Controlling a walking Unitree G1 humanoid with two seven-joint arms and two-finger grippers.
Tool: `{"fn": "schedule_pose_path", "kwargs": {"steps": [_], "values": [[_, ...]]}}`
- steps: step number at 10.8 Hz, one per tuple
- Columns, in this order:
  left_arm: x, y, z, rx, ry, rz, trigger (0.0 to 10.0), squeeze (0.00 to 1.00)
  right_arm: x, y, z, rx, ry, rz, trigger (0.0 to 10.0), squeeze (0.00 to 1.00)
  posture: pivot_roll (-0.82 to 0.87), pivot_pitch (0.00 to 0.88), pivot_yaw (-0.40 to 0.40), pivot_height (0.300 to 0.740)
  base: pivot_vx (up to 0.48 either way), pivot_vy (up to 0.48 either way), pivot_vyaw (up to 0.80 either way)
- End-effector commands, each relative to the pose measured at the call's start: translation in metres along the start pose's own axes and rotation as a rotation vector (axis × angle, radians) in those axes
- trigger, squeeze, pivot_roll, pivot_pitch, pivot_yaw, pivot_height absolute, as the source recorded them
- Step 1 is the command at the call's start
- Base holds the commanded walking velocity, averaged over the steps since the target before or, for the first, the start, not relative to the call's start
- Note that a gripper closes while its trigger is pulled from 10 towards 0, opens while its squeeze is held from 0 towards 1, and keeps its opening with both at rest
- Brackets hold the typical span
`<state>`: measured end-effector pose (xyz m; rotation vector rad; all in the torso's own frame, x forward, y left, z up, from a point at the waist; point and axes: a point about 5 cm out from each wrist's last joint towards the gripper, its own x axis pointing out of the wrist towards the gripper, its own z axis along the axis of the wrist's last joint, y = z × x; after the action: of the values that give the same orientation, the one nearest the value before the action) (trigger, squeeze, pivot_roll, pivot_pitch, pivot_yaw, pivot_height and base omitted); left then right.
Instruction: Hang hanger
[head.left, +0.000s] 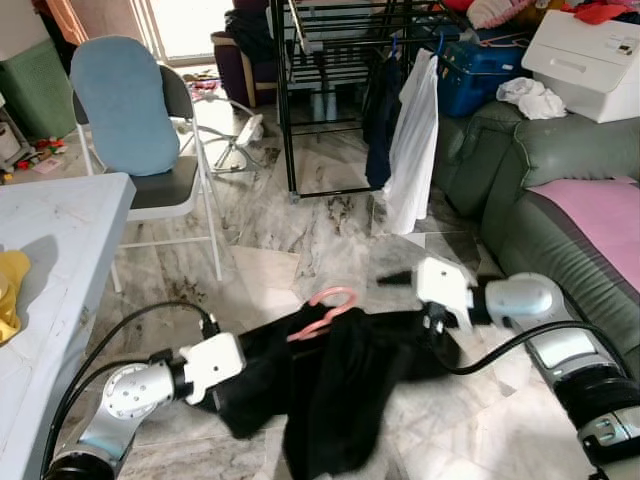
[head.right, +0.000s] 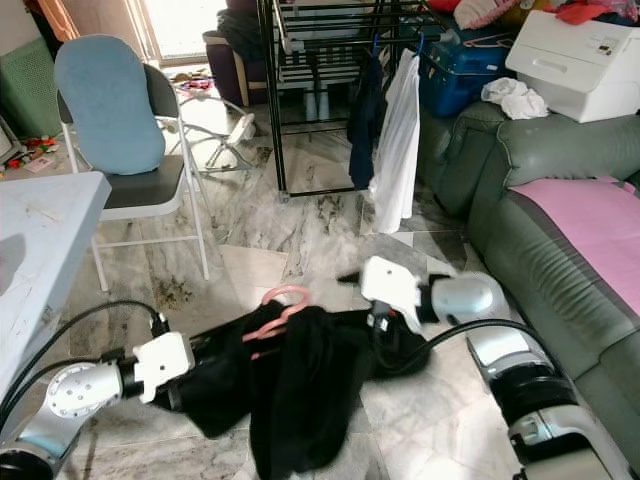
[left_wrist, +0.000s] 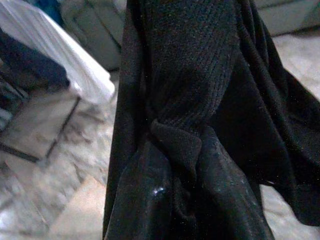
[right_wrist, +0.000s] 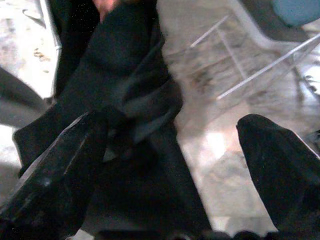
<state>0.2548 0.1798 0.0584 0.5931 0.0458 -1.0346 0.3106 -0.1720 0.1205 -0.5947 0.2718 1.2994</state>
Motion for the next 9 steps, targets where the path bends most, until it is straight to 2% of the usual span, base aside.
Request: {"fn": "schedule_pose_path", "kwargs": {"steps": [1,2,3,4,6,9], "values": [[0.001,0.009,0.012,0.035,-0.067,0.036,0.0,0.00,-0.003,0.000,0.002,0.000,0.013,0.072,10.0,1.00,-0.07,0.000,0.029,0.740,0.000,0.000,0.00],[0.001,0.010,0.013,0.037,-0.077,0.037,0.0,0.00,-0.004,0.002,-0.002,-0.007,0.038,0.091,10.0,0.62,-0.07,0.000,0.029,0.740,0.000,0.000,0.00],[0.001,0.010,0.018,0.039,-0.101,0.028,0.0,0.00,-0.006,0.001,-0.006,-0.001,0.052,0.102,10.0,0.00,-0.06,0.000,0.026,0.740,0.000,0.000,0.00],[0.001,0.009,0.021,0.043,-0.110,0.015,0.0,0.00,-0.007,-0.002,-0.005,-0.005,0.055,0.110,0.0,0.00,-0.06,0.000,0.027,0.740,0.000,0.000,0.00],[0.001,0.006,0.021,0.048,-0.112,-0.005,0.0,0.00,-0.006,-0.010,0.007,-0.023,0.019,0.124,0.0,0.00,-0.06,0.000,0.025,0.740,0.000,0.000,0.00],[0.002,0.003,0.023,0.051,-0.123,-0.023,0.0,0.00,-0.003,-0.010,0.005,-0.029,0.030,0.154,0.0,0.00,-0.05,0.000,0.018,0.740,0.000,0.000,0.00]]}}
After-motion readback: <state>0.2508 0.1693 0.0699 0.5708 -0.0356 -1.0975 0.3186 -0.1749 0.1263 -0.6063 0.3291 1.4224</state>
